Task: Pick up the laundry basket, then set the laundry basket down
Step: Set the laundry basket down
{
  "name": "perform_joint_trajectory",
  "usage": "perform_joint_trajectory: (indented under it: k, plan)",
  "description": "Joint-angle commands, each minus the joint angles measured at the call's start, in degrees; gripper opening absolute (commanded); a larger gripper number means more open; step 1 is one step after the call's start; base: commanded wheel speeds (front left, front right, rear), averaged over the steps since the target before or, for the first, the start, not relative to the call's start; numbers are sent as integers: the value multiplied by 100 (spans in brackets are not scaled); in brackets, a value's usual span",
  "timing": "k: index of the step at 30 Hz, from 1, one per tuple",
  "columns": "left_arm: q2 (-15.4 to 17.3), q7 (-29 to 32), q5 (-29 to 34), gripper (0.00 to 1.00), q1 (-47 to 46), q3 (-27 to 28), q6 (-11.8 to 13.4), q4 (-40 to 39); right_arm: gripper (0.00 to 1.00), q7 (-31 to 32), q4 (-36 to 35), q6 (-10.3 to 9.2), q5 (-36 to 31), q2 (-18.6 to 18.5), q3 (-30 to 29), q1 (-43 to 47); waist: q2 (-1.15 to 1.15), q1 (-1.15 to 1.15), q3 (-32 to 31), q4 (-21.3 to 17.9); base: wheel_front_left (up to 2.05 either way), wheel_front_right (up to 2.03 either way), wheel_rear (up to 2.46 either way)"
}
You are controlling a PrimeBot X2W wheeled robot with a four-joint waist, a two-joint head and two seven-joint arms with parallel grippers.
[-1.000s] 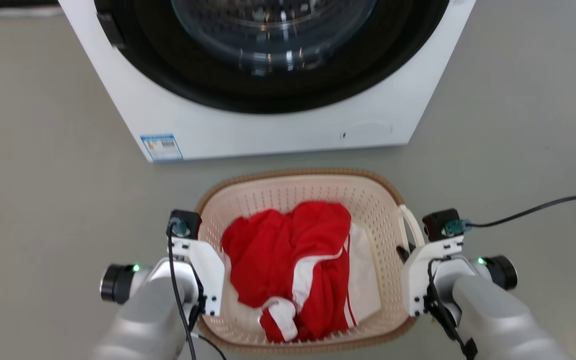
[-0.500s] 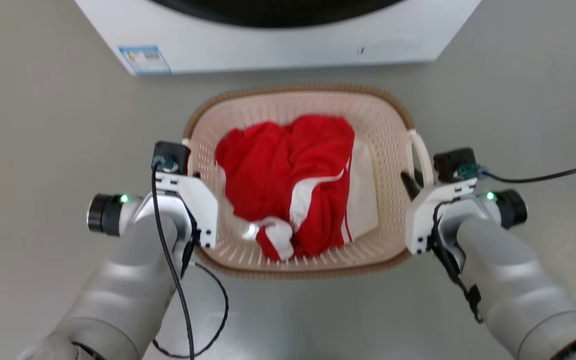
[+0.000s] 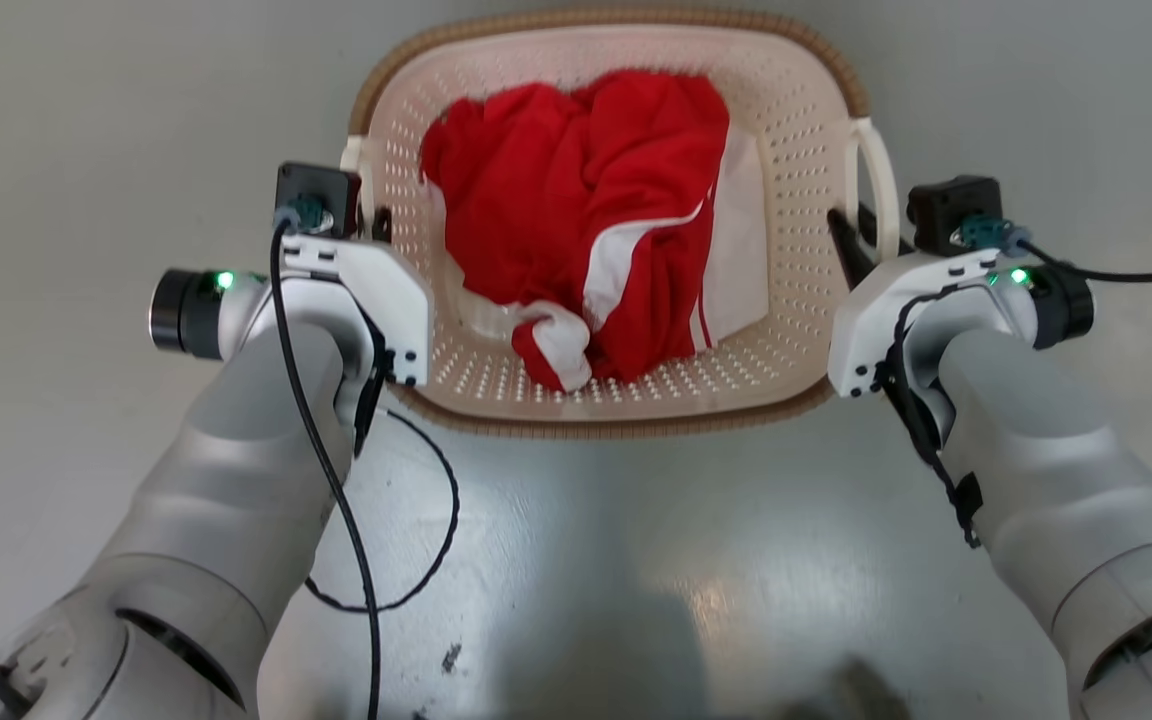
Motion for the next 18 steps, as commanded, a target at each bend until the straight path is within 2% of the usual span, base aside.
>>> perform_joint_trajectory:
  k: [1, 18]
  plan:
    - [138, -156, 74, 0, -273, 56, -4, -66, 0, -66, -48, 90, -196, 94, 60, 119, 0, 0, 287, -22, 0, 0, 0]
    - [259, -293, 120, 0, -783, 57, 3, -19, 0, -187, -47, 90, -1018, 144, -788, -202, 0, 0, 976, -54, 0, 0, 0]
